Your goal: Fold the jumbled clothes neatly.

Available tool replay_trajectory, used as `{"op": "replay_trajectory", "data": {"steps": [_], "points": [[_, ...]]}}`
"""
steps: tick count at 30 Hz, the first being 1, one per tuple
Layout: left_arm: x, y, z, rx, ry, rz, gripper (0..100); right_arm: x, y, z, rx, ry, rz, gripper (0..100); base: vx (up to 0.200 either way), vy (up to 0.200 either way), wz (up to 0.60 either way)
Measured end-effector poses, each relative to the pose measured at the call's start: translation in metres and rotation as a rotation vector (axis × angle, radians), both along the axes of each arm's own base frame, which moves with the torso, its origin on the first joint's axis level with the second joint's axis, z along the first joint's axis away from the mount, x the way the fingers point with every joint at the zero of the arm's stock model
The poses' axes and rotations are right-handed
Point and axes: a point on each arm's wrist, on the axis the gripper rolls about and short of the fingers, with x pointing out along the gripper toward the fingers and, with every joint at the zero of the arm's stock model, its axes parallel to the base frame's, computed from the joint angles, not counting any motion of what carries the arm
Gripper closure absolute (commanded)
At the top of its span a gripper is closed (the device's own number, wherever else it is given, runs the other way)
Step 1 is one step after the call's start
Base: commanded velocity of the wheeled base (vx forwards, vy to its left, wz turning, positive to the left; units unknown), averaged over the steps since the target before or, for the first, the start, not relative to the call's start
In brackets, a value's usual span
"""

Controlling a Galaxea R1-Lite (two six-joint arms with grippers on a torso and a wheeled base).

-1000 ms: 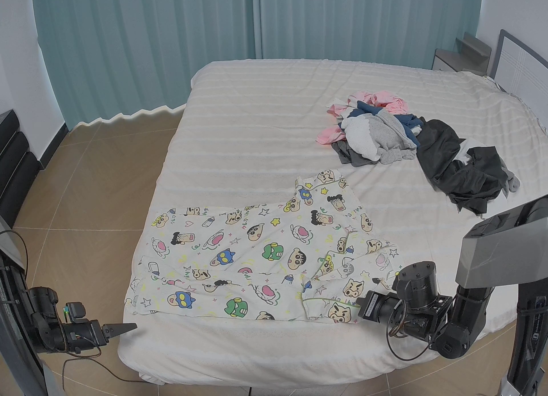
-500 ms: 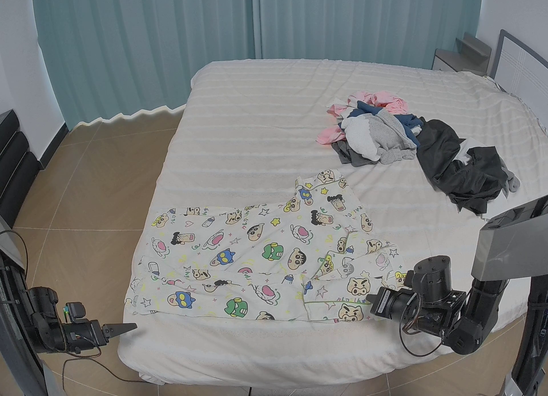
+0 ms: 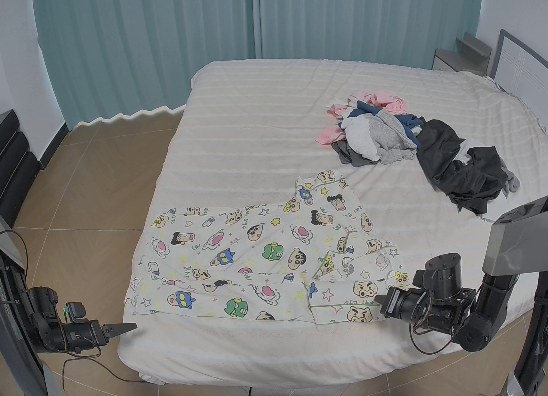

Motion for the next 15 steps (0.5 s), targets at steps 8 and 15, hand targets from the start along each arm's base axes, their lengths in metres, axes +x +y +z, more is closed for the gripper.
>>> {"op": "replay_trajectory", "data": {"steps": [8, 15], "points": [[0.0, 0.0, 0.0, 0.0, 0.0, 0.0, 0, 0.0006, -0.0072, -0.001, -0.002, 0.01, -0.02, 100, 0.0, 0.0, 0.0], [0.0, 0.0, -0.0001, 0.0, 0.0, 0.0, 0, 0.0039, -0.0082, -0.0059, -0.01, 0.011, -0.026, 100, 0.0, 0.0, 0.0]]}}
